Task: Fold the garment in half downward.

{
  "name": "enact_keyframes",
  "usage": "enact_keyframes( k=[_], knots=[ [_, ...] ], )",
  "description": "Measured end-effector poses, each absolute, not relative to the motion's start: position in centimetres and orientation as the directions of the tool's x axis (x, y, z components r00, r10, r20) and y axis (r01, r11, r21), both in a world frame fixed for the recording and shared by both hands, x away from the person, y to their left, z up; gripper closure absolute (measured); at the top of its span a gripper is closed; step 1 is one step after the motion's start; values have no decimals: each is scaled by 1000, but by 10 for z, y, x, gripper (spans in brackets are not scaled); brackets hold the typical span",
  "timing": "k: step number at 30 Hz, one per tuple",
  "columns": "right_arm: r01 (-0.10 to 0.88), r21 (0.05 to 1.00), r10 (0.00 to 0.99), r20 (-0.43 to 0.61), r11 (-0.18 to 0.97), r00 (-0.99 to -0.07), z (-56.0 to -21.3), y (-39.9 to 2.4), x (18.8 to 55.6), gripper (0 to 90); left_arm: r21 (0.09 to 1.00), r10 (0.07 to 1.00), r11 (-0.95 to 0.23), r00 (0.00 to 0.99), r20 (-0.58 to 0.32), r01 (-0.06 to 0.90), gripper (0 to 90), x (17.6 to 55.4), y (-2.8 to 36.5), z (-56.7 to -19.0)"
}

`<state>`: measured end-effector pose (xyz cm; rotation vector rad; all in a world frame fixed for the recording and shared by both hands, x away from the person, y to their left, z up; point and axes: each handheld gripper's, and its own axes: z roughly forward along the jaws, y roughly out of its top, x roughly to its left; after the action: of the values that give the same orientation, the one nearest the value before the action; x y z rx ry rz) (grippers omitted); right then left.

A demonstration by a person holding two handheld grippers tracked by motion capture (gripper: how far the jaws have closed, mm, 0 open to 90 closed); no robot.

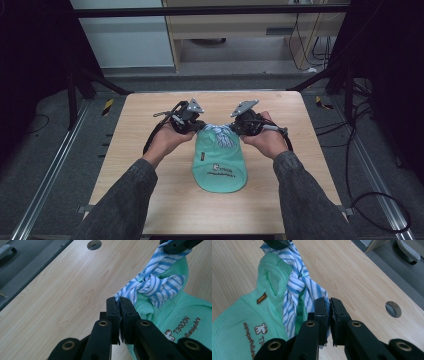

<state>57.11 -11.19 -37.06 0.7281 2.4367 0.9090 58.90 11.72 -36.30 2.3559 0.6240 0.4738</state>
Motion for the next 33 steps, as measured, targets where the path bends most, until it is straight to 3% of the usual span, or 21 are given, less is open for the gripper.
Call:
enact_keyframes(
  k=[33],
  knots=[
    [319, 694, 624, -239, 646, -744, -376, -113, 579, 843, 669, 542, -692, 807, 233, 272, 866, 596, 108, -362]
  ],
)
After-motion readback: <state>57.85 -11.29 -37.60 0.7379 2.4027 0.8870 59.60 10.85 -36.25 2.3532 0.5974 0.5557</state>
